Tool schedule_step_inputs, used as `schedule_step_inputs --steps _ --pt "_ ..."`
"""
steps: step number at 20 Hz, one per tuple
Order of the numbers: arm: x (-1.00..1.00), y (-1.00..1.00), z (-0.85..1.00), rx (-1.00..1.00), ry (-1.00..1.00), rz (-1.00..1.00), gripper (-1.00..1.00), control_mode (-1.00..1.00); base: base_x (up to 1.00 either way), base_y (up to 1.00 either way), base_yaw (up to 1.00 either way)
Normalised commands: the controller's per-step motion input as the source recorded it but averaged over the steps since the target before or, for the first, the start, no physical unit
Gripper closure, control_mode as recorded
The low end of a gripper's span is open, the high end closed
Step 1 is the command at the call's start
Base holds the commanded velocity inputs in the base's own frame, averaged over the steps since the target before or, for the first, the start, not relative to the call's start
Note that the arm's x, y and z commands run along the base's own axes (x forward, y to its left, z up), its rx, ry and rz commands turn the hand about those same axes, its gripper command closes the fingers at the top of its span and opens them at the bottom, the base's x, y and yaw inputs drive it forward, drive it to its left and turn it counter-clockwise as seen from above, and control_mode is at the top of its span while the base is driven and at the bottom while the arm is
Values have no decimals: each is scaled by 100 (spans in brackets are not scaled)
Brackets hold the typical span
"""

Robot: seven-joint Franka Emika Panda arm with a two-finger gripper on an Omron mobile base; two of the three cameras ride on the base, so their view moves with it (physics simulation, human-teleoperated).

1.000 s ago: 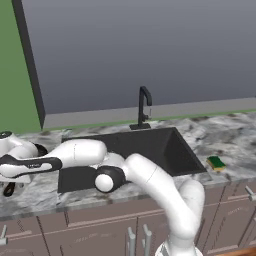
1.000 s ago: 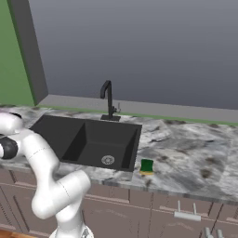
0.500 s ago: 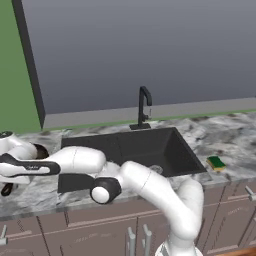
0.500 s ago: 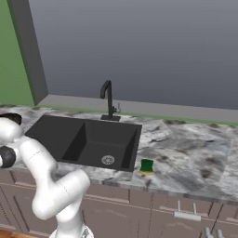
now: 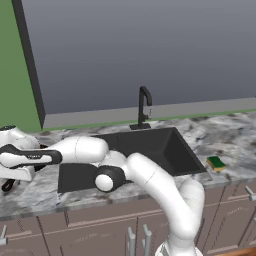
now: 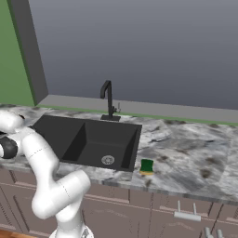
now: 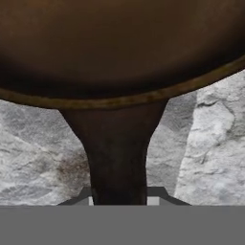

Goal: Pick the pan and sponge and place them into the sink. Then turn on the water.

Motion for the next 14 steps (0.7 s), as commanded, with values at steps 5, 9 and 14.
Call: schedule_step_inputs --steps 5,9,14 --pt "-37 -34 25 -8 -2 1 100 -100 0 0 0" --pt "-42 -33 43 -11 -8 5 100 -100 0 0 0" --pt "-39 -34 41 -11 -7 5 100 -100 0 0 0"
